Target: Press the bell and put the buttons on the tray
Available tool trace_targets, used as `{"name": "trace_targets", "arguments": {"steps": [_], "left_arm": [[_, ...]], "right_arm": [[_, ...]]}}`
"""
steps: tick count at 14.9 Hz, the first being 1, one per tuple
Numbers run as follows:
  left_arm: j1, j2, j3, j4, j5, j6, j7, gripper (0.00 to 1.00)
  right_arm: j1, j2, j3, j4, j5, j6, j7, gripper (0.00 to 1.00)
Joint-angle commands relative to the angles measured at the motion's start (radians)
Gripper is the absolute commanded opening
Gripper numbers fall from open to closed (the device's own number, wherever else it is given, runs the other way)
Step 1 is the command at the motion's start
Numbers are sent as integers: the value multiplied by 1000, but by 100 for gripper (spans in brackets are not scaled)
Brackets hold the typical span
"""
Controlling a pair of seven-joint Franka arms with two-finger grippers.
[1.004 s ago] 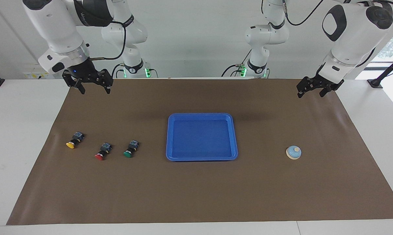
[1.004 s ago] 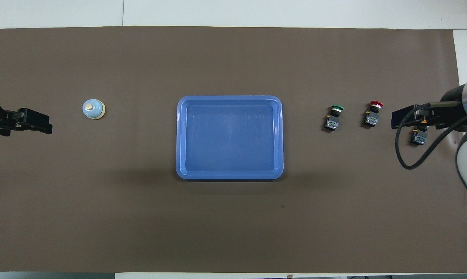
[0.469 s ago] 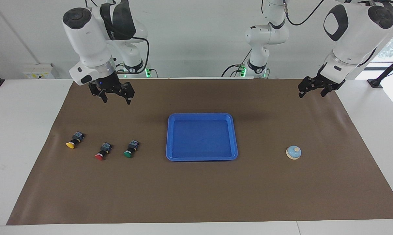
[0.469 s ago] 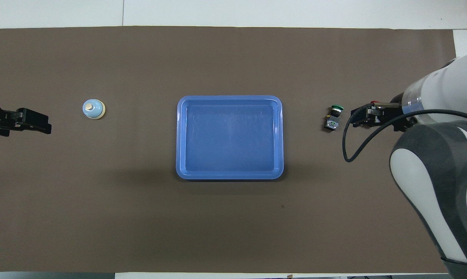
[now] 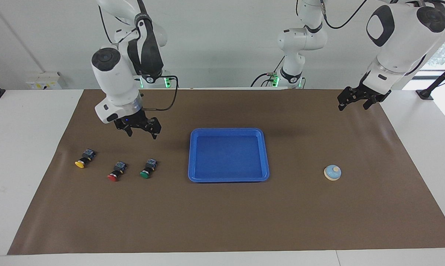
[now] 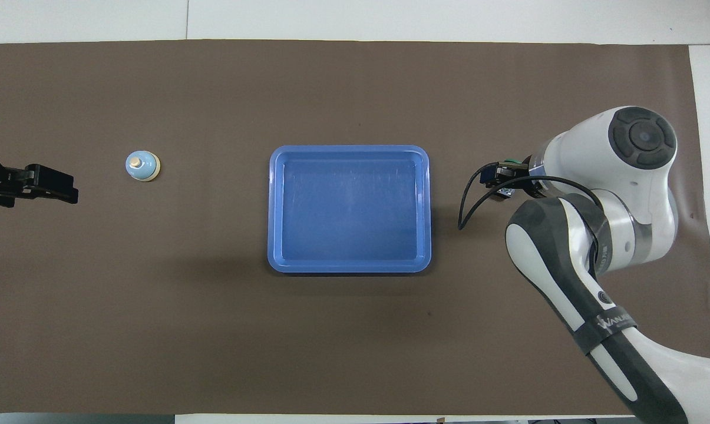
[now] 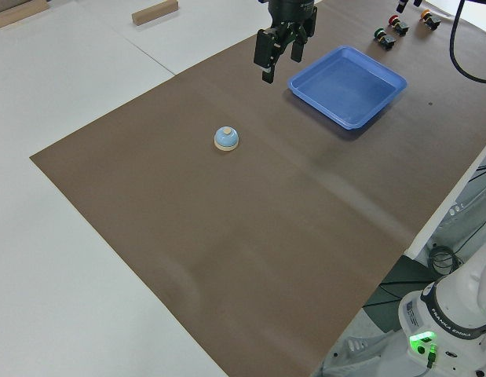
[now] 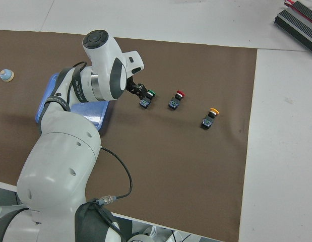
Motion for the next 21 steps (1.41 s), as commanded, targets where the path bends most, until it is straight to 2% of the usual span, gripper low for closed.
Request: {"name": "trace_targets", "arguments": {"steps": [1, 3, 8, 13, 19, 20, 21], "left_arm": [[1, -10, 0, -1, 12, -2, 1, 100], [1, -10, 0, -1, 12, -2, 1, 100], [1, -10, 0, -1, 12, -2, 1, 100], [1, -10, 0, -1, 12, -2, 1, 100], [1, -10, 0, -1, 12, -2, 1, 100], [1, -10, 0, -1, 12, -2, 1, 100], [1, -10, 0, -1, 12, -2, 1, 100]], "right_arm": [[-18, -14, 1, -72, 3, 74, 14, 100], [-24, 3, 1, -103, 3, 129, 20, 100], [-35, 93, -1, -105, -8, 254, 28, 100], [-44, 155, -2, -92, -8, 330, 29, 100], [-51, 176, -5, -82, -19, 364, 28, 100], [-49, 178, -5, -82, -19, 366, 31, 98], [-49, 178, -5, -83, -19, 366, 31, 87]]}}
